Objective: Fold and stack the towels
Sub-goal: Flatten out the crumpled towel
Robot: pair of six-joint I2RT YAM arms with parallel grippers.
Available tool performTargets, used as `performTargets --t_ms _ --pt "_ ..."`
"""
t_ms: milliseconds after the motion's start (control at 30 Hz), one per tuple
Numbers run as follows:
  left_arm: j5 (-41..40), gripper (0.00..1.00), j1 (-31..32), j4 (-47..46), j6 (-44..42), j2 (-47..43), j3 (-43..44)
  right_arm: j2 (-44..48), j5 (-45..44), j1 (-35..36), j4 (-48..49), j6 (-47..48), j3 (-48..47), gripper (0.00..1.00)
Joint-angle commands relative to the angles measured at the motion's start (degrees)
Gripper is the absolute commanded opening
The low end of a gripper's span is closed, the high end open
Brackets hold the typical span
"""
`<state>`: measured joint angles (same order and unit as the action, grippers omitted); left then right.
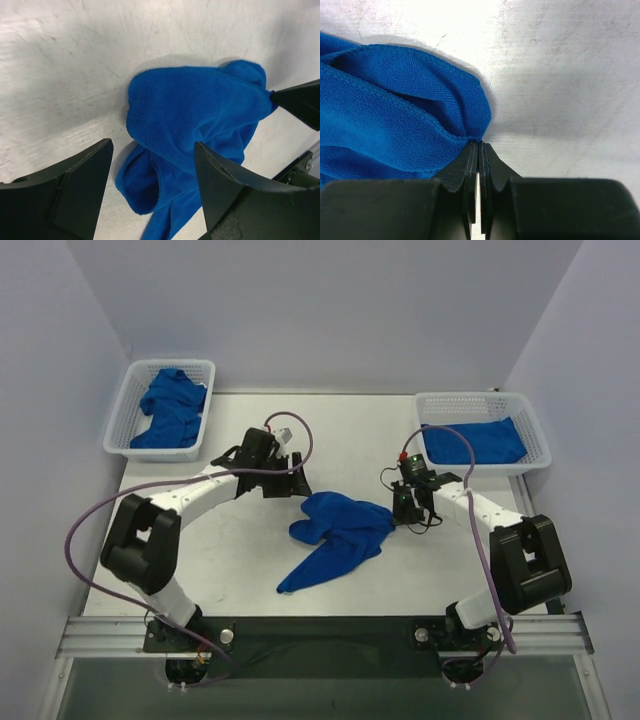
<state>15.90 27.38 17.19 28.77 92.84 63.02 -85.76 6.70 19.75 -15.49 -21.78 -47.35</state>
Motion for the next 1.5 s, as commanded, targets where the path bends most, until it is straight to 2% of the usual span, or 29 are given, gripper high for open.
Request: performTargets --t_ms 0,133,233,400,667,833,900,1467 --pt "8.0 0.76 -0.1 -7.1 3.7 5.0 -0.5 1.8 0.7 -0.1 -1.2 0.2 -1.3 0.00" --pt "12.0 0.73 -1.4 -10.7 9.1 10.8 -1.2 1.9 1.2 -0.1 -1.2 -0.3 -1.2 0.00" --pt "13.4 0.73 -2.2 -16.2 13.1 12.3 -3.6 2.3 1.1 0.1 -1.2 -0.3 -0.9 0.00" --pt "14.3 0.72 -2.3 -19.6 16.0 14.2 -4.7 2.9 0.9 0.1 -1.3 -0.4 -0.4 0.00" --pt "17.4 0.58 -2.4 -27.6 23.0 17.6 -5.7 2.4 1.0 0.1 -1.3 -0.3 -0.6 0.00" --pt "16.0 0.45 -3.6 -28.9 22.6 14.9 -5.5 2.5 1.0 0.0 -1.4 -0.2 -0.7 0.00" --pt "17.0 0.44 -4.2 -28.8 22.6 14.7 -4.8 2.5 1.0 0.1 -1.3 0.0 -0.8 0.00" --pt "18.9 0.42 -4.3 -30.9 22.4 15.6 -5.6 2.0 1.1 0.1 -1.5 0.1 -1.2 0.00"
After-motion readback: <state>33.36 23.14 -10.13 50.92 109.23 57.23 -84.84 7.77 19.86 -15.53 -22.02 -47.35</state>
